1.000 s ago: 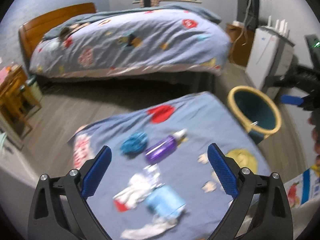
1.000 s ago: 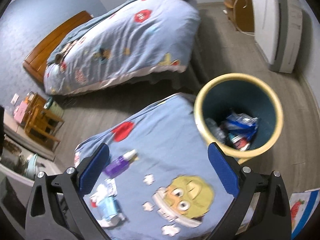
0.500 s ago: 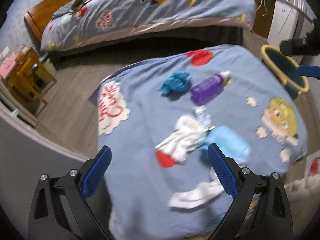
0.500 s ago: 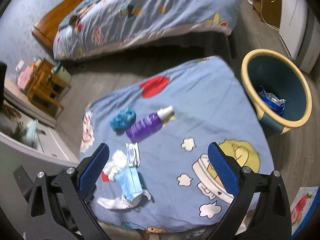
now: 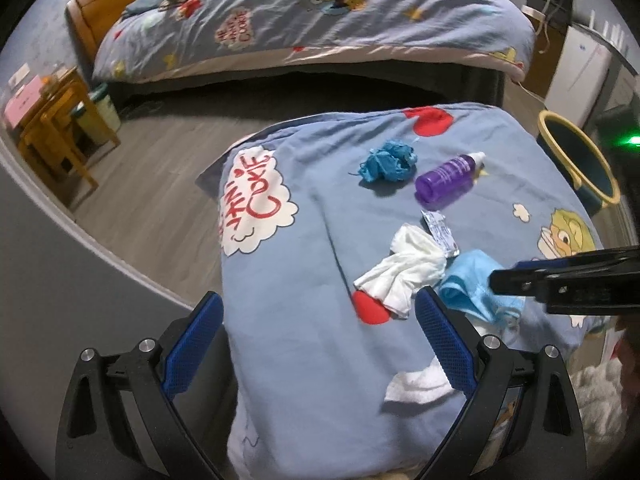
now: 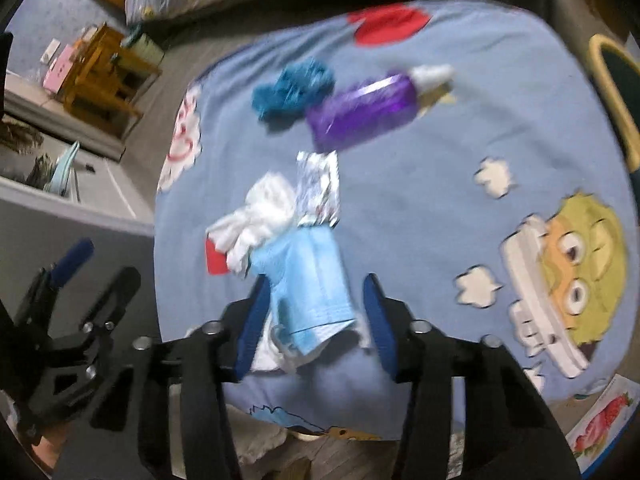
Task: Collect trash
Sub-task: 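Grasp a white tissue with left tool while right tool grasps blue face mask, then carry tissue and mask over the bin and open both tools to drop them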
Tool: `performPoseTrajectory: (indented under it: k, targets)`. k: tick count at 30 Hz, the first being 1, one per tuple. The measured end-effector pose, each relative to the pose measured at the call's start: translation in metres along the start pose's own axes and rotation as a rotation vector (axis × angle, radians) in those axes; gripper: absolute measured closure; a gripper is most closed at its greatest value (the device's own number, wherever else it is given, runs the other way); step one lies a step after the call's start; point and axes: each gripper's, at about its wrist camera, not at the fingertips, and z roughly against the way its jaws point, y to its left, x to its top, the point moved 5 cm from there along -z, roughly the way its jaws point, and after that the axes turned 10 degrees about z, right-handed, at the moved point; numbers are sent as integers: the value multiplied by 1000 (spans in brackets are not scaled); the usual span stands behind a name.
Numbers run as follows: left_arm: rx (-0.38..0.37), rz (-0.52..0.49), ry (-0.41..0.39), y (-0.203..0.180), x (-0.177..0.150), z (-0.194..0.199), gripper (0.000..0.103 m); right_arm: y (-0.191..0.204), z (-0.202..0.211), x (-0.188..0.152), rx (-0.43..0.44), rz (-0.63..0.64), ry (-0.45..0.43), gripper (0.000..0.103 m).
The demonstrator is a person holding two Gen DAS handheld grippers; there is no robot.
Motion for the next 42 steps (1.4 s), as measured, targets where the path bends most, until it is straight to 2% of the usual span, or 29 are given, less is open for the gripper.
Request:
performPoseTrajectory:
  k: [3,8,12,15,21,23,25,29,37,42]
  targets:
    - [-16,-13,12,-1,-4,-3,8,5,4,4,48,-11,-17,95]
    - [-100,-81,50,-27,-17,-7,10,-1,35,19,34,-33,-128,95]
    - [-186,-175,106,-65,-36,-15,19,-16,55,26,-21,-64,-193,95]
    - [-191,-234,148,-86,-51,-28,22,-29,65,29,-47,-96,-223,95]
    - [-193,-282,207,-108,-67,-47,41,-48,81,30,-42,-137,-258,95]
    - [-196,-298,216,-114,-70,-50,52,-52,86,30,-39,-141,-265,95]
    - [-218,-302,226,-119,-69,-53,71,-56,89,31,-31,-152,-274,95]
    - [-200,-333,187,-128,-65,-50,76,-61,97,34,-15,-169,-297,95]
    - [-205,-250,117,-125,-31,-38,76,-64,124,43,17,-166,-361,95]
    - [-225,-215,41,-126,-1,-5,76,-67,157,57,12,-139,-429,95]
